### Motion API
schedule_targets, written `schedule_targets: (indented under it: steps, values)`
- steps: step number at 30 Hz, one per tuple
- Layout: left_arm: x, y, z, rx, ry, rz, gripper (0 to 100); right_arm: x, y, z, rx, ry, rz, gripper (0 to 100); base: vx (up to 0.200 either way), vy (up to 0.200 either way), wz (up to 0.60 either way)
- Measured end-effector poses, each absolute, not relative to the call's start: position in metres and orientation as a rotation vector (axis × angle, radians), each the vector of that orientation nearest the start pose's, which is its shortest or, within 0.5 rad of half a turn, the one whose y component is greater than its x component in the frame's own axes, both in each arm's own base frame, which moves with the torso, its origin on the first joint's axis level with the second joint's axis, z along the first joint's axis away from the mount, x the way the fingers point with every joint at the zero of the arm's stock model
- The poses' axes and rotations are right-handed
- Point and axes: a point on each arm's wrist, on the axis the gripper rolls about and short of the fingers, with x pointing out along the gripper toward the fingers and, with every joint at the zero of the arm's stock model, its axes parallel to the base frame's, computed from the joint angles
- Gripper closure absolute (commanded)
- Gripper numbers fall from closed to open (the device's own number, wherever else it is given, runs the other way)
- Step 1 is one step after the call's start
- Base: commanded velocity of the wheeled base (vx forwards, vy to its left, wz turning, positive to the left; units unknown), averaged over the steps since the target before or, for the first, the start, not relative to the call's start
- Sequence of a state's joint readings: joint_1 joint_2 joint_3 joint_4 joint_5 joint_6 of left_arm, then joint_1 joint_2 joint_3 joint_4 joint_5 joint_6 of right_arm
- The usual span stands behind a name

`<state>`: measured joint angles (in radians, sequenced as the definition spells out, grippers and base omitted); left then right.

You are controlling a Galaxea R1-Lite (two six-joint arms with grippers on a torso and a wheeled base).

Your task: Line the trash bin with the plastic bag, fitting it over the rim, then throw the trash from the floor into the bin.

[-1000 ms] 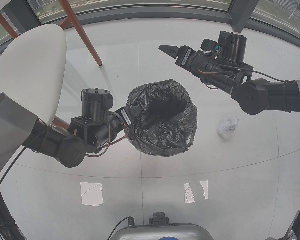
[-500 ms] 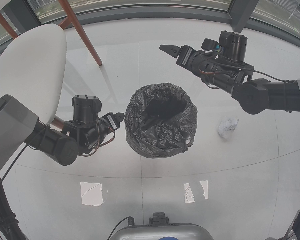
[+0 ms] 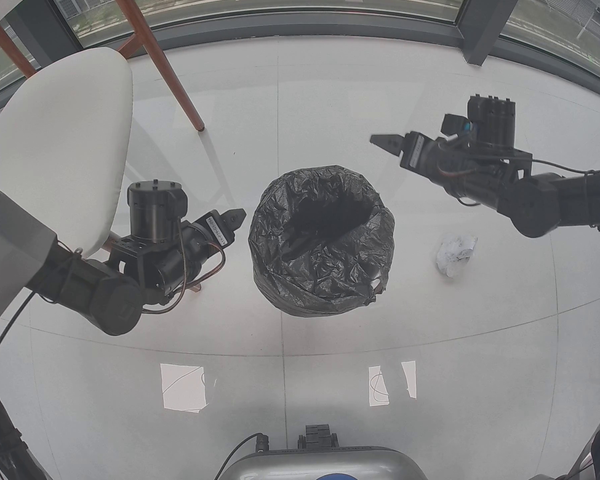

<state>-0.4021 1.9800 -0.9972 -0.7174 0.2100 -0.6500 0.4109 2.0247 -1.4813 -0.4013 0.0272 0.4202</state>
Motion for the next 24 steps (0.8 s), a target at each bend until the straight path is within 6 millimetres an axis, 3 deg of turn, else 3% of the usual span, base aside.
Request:
schedule_targets:
  steps: [6, 11, 16, 24]
  values:
    - [0.327, -0.137, 0.184, -0.595, 0.244, -0.160, 0, 0.387, 0.113, 0.184, 0.266, 0.336, 0.259, 0, 0.000, 0.000, 0.00]
    - [0.309, -0.132, 0.208, -0.613, 0.223, -0.226, 0, 0.393, 0.084, 0.165, 0.247, 0.314, 0.195, 0, 0.000, 0.000, 0.00]
    - [0.299, -0.126, 0.213, -0.610, 0.224, -0.250, 0, 0.395, 0.070, 0.140, 0.242, 0.316, 0.163, 0, 0.000, 0.000, 0.00]
    - [0.291, -0.122, 0.216, -0.605, 0.215, -0.257, 0, 0.400, 0.040, 0.101, 0.131, 0.359, 0.102, 0, 0.200, 0.000, 0.00]
